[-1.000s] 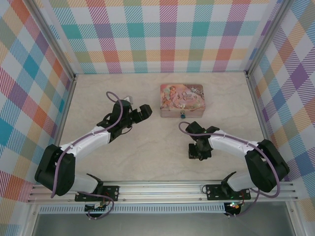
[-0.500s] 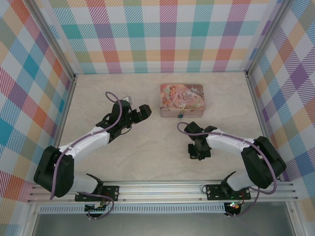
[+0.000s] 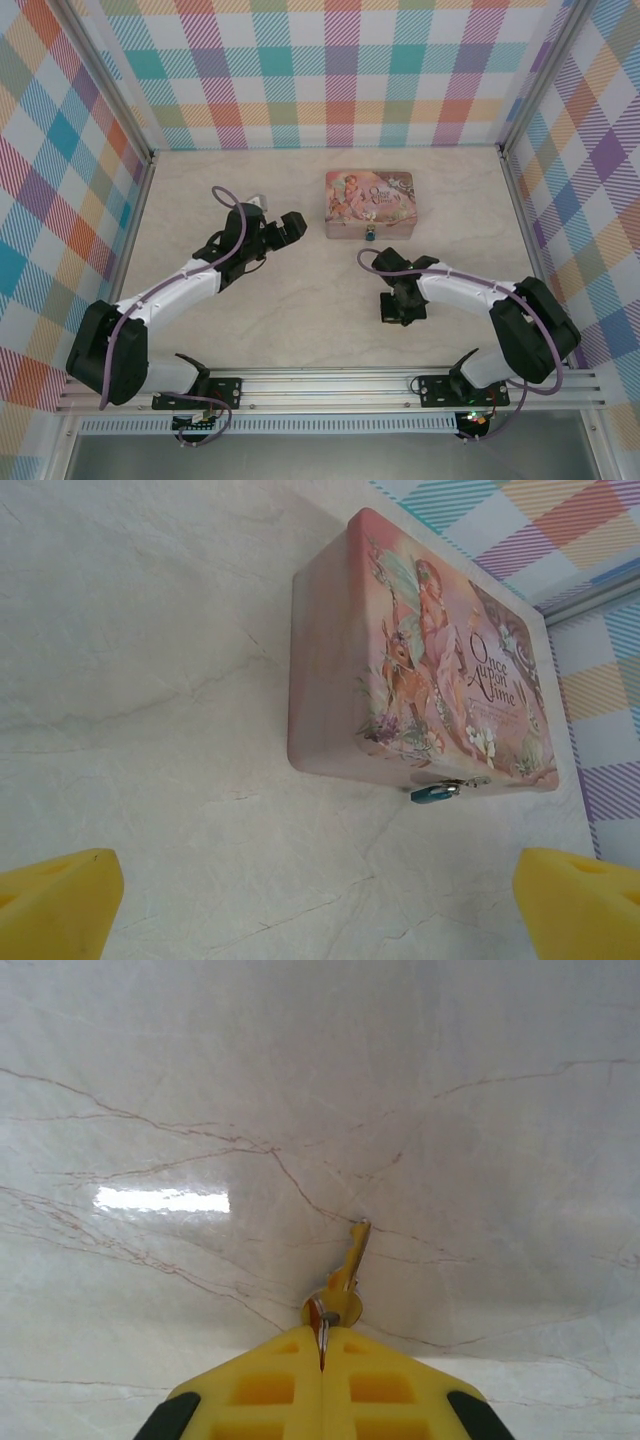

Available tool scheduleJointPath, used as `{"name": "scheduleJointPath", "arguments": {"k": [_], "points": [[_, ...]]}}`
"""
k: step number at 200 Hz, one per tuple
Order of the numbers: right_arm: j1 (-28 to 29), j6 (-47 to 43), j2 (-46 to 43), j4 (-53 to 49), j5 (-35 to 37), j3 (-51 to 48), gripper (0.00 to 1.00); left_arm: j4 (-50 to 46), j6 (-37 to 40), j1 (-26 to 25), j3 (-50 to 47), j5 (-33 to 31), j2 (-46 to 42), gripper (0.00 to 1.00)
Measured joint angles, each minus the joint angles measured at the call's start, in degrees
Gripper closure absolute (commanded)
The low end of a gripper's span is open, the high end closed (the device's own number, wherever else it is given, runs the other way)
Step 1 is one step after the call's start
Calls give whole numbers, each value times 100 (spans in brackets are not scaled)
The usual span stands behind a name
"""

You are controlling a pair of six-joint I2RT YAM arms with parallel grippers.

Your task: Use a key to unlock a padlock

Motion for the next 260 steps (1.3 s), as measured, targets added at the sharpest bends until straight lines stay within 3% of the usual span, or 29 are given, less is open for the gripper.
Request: {"name": "scheduleJointPath", "arguments": {"k": [51,120,162,214,260], "points": [[33,-2,-1344,831,-4,-282,100,-120,11,0,0,9,-391,0],[33,-938,-3158,3495,-197,-876,100,-48,13,-50,466,699,-678,11],[35,-2142,-3285,4793,-717,-835,100,39,52,-350,1071,1364,-623,25],[96,-3845,-3121,5062,-1287,-706,100,107,179,-811,1613,1902,-284,36],[157,-4478,-3042,5040,-1274,-542,100,-44,409,-1180,1897,2052,96,46]]}}
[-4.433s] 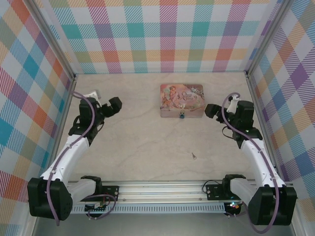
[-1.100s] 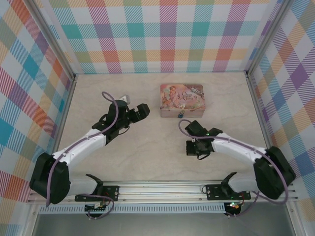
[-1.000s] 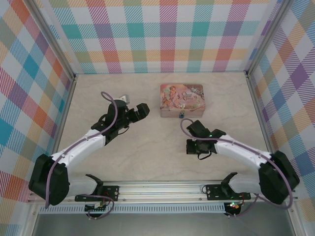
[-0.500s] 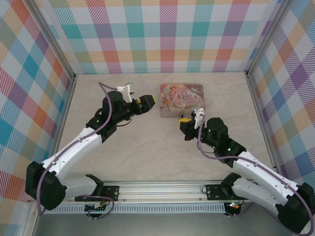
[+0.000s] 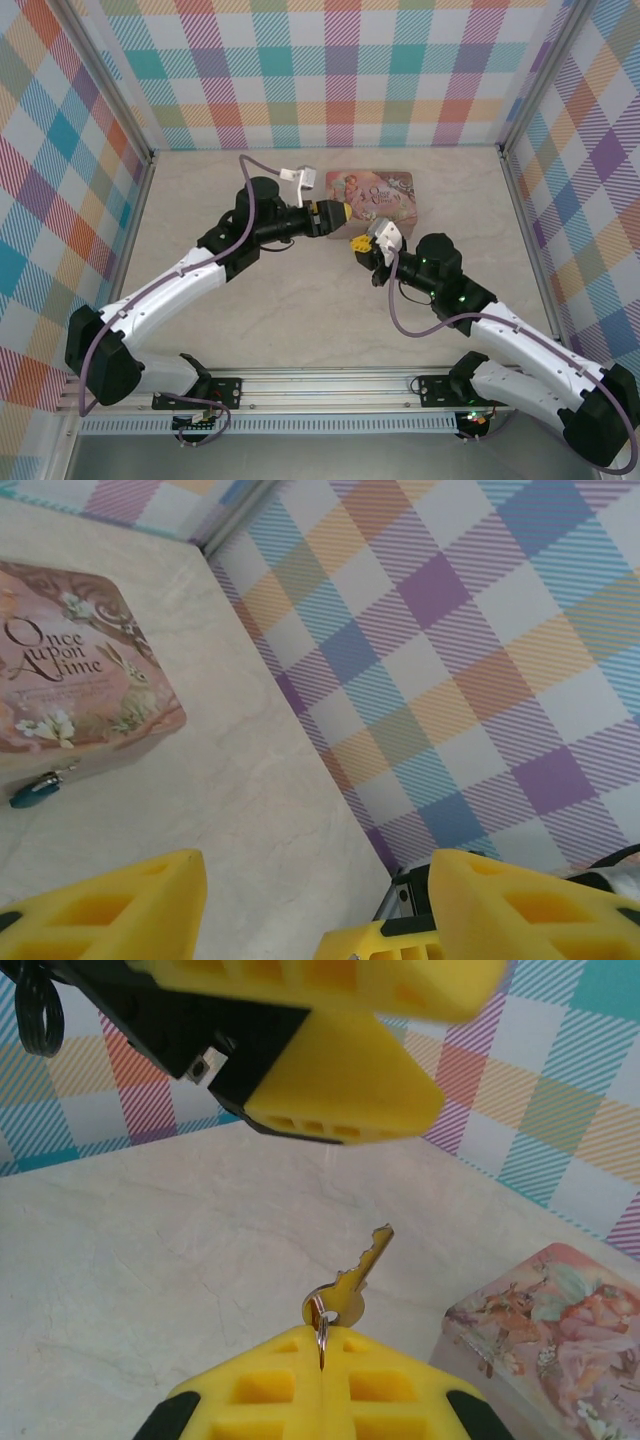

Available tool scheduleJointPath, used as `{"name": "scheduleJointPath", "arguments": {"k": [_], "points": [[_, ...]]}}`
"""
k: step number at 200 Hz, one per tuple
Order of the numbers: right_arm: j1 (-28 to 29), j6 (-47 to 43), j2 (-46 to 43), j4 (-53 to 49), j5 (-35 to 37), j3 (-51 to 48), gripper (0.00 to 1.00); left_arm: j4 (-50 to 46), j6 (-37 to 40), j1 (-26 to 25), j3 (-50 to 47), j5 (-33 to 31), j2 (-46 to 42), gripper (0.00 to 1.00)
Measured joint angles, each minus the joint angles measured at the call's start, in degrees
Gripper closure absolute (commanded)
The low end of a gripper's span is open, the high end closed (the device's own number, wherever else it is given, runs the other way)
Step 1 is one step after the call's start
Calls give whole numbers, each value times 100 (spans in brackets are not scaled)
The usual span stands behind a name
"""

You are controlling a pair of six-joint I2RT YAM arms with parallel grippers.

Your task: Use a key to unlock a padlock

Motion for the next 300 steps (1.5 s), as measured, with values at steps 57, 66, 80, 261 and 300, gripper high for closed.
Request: {"name": "scheduleJointPath", "arguments": {"k": [57,66,80,261,300], "points": [[74,-140,66,-101,133,22,100,-208,289,-208,197,129,356,71],[74,-140,70,-120,155,26,100,-232,306,-219,201,136,374,75],[76,-138,70,-129,195,28,100,-315,352,-234,205,144,385,79],[101,-136,254,-162,553,136,100,-855,813,-275,378,11,446,98],[101,9,214,-212,645,138,61,-931,901,-278,382,-98,435,100]]}}
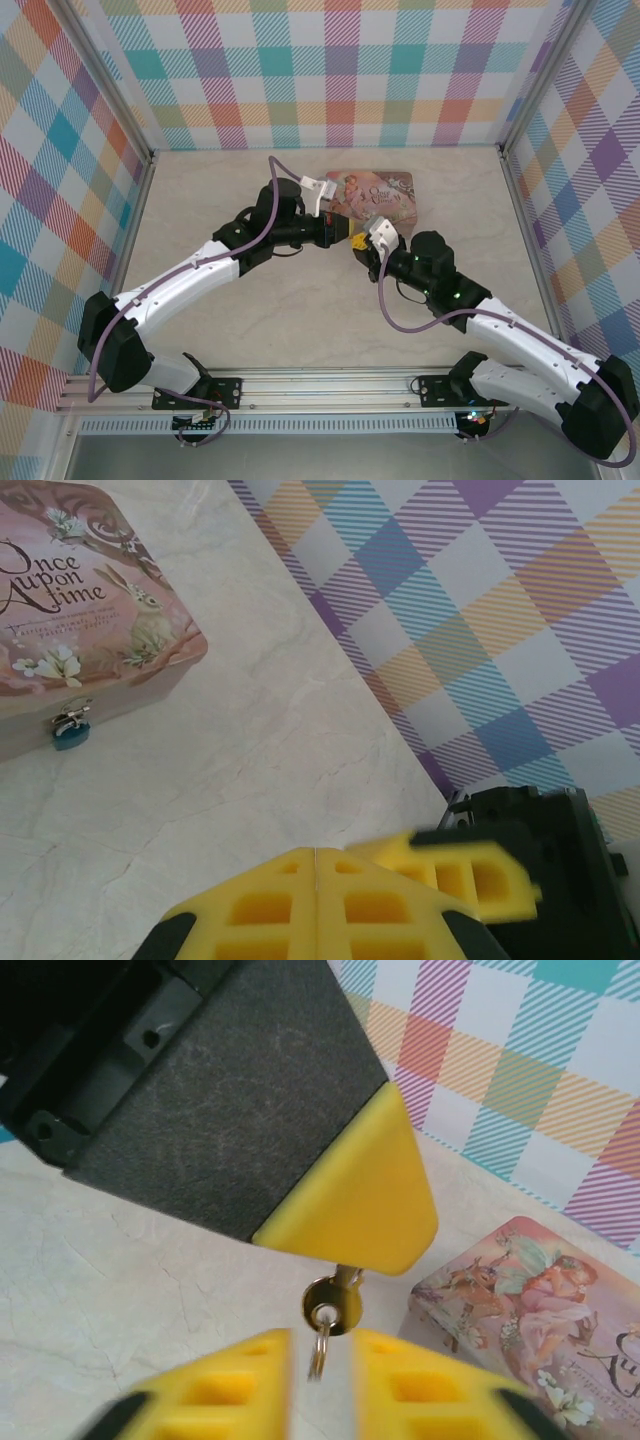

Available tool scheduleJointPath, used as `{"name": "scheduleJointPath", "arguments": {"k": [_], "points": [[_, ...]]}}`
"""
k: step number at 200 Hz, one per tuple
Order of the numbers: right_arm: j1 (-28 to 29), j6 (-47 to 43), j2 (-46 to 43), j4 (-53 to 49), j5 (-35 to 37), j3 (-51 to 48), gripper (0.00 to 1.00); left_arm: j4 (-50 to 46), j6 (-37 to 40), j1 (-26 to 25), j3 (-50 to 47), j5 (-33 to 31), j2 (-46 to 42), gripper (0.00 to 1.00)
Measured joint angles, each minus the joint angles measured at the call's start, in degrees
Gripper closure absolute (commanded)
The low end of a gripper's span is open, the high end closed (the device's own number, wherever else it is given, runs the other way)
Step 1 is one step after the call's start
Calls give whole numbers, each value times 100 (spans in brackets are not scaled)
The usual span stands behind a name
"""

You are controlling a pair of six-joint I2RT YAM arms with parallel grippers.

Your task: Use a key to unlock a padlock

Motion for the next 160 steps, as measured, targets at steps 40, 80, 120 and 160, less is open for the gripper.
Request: {"name": "scheduleJointPath", "arguments": {"k": [40,80,120,160], "points": [[-299,498,-498,-133,-636,-46,34,-4,249,-11,0,-151,-269,100],[-1622,2039,-673,750,-2754,-341,25,81,684,-11,0,-90,-732,100],[-2026,3512,-179,2498,-4369,-455,25,411,1123,-11,2,284,-1023,100],[-2006,4507,636,3875,-5112,17,32,732,1279,-11,31,691,-1095,100]]}}
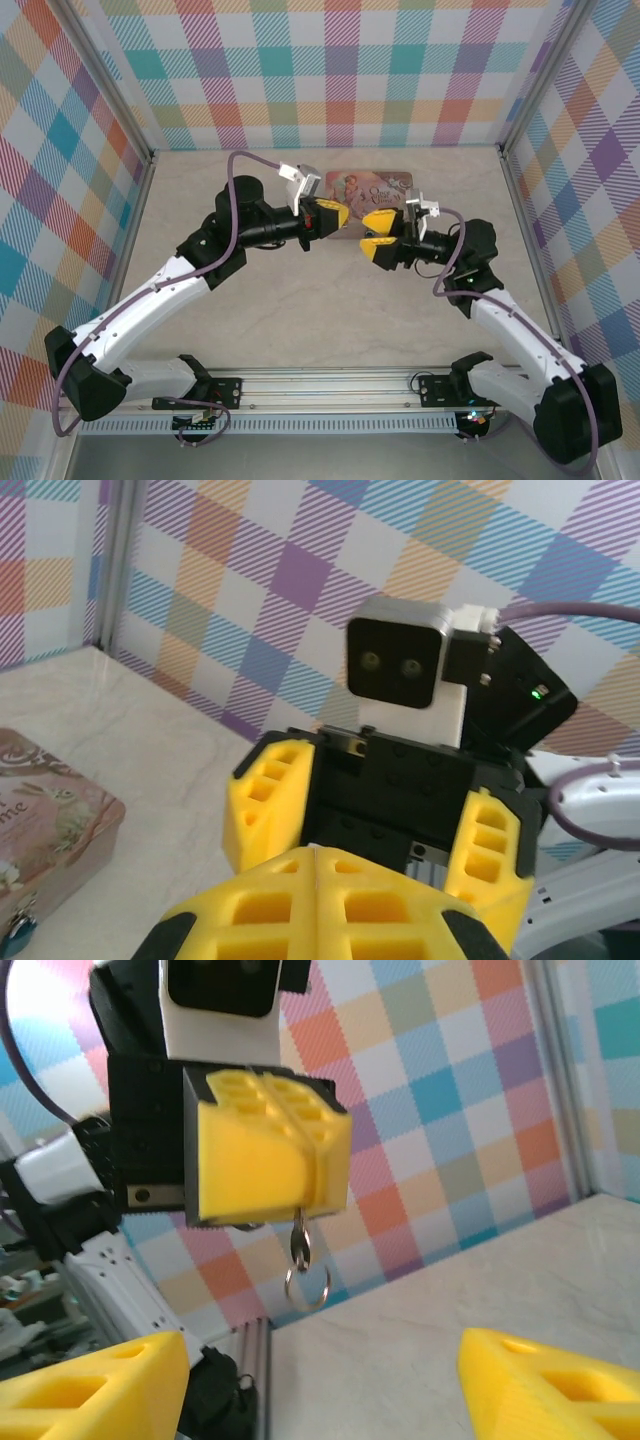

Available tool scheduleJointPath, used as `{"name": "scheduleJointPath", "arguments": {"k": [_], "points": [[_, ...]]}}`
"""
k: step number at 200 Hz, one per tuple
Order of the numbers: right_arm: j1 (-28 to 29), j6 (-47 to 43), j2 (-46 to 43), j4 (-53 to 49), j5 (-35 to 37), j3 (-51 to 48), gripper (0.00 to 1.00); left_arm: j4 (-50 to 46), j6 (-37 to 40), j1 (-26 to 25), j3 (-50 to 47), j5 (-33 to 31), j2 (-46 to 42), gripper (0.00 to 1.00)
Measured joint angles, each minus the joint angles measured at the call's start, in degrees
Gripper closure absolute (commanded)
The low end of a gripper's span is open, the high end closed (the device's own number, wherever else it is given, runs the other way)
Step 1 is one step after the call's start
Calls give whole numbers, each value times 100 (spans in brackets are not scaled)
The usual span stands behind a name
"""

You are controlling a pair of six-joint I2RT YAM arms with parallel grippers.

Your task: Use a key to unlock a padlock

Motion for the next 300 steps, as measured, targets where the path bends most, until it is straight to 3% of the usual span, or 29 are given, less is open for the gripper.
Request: {"name": "scheduleJointPath", "arguments": {"k": [49,102,278,300], "points": [[372,201,494,398,-205,413,45,101,0,0,0,129,0,100],[459,221,568,455,-232,444,68,195,0,0,0,127,0,100],[463,332,568,450,7,494,100,229,0,0,0,125,0,100],[463,299,549,374,20,494,100,221,31,0,0,101,0,76]]}}
